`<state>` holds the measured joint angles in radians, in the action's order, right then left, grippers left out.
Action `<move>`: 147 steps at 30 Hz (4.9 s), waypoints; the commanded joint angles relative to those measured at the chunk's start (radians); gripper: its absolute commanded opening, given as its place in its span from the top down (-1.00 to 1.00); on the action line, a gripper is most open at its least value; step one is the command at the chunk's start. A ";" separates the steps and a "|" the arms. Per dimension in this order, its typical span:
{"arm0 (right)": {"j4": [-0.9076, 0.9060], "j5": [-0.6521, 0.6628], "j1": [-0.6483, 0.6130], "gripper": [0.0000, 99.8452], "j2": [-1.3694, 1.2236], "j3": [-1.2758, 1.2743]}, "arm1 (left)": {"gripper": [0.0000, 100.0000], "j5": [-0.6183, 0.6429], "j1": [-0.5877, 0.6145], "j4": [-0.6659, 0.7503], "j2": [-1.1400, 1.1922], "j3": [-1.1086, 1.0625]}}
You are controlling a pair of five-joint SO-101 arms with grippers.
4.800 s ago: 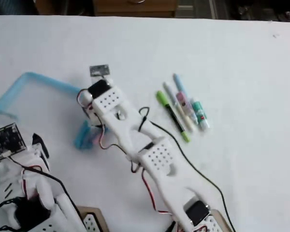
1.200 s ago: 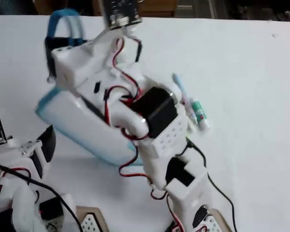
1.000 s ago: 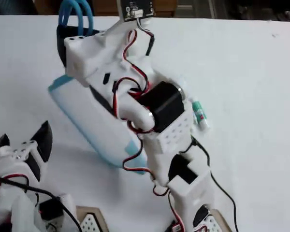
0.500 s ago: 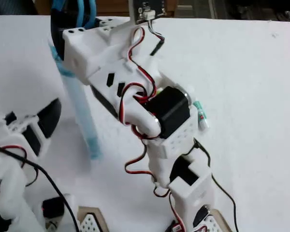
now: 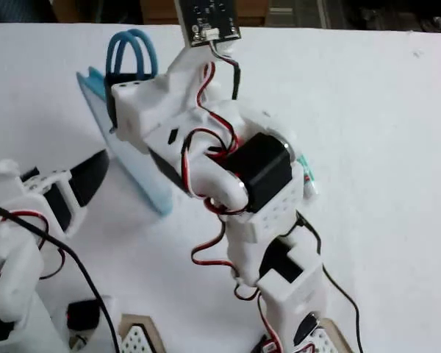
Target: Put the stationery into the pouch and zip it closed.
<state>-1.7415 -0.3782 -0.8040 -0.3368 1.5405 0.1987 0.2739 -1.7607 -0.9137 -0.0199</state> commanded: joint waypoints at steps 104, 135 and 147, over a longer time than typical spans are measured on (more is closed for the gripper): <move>-0.025 0.091 0.008 0.97 0.082 0.018 | 0.46 0.153 0.134 0.402 -0.015 -0.256; -0.027 0.117 0.051 0.97 0.079 0.015 | 0.46 -0.198 -0.105 0.003 0.843 0.835; -0.027 0.117 0.047 0.97 0.090 0.017 | 0.45 -0.199 -0.185 0.035 0.920 0.836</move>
<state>-1.7522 -0.2708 -0.7595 -0.2616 1.5420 0.0054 0.1020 -1.7469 -0.0299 0.7871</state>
